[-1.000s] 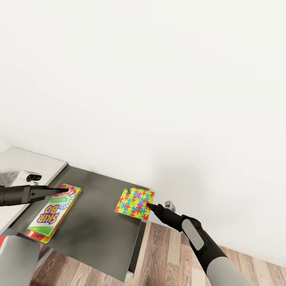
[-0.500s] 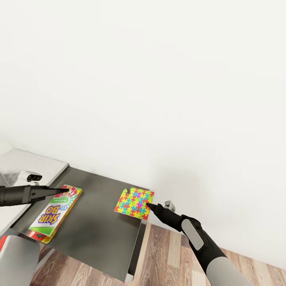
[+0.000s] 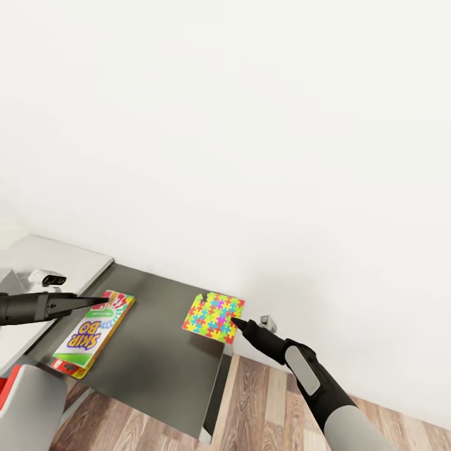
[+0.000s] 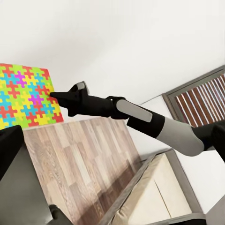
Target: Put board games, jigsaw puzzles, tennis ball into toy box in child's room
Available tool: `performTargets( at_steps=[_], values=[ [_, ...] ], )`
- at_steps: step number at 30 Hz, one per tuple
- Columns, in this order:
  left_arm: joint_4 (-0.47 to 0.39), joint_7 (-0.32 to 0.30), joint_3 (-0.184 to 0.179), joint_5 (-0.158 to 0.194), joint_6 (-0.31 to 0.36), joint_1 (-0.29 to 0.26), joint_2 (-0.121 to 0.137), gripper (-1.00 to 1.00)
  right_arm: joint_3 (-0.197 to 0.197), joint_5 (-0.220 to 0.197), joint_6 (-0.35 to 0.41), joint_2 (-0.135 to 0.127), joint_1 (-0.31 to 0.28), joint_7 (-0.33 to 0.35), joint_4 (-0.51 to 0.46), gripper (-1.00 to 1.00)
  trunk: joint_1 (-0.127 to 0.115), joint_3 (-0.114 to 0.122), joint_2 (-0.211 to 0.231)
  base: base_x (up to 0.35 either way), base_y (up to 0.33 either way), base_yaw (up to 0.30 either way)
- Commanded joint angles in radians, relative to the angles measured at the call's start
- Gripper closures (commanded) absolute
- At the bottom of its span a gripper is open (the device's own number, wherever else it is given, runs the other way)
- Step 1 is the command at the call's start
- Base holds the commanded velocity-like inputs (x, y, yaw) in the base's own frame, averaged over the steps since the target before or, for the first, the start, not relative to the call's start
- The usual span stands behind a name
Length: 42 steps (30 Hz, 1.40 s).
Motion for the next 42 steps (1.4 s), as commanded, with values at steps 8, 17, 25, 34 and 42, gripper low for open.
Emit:
performTargets(
  at_steps=[8,17,25,34,42],
  values=[
    [-0.002,-0.003,-0.001,-0.001,0.010,-0.001,0.001,-1.00,0.000,-0.006,0.002,0.000,-0.001,0.000,0.000,1.00,0.001,0.011,-0.002,-0.001,0.000,0.080],
    [-0.004,-0.003,-0.004,0.000,0.010,-0.001,0.001,-1.00,0.000,-0.005,0.001,0.000,-0.001,0.000,0.000,1.00,0.001,0.026,-0.002,-0.048,0.000,0.087],
    [-0.008,-0.003,-0.006,0.000,0.010,-0.001,-0.001,-1.00,0.000,-0.005,0.001,0.000,-0.001,0.000,0.000,1.00,0.001,0.039,-0.002,-0.021,0.000,0.088],
    [-0.012,-0.003,-0.007,0.000,0.009,-0.001,-0.002,-1.00,0.000,-0.005,0.000,0.000,-0.001,0.000,0.000,1.00,0.001,0.054,-0.002,-0.001,0.000,0.088],
    [-0.012,-0.003,-0.012,-0.003,0.009,-0.001,-0.005,-1.00,0.000,-0.005,0.000,0.000,-0.002,0.000,0.000,1.00,0.001,0.067,-0.002,0.000,0.000,0.088]
  ],
)
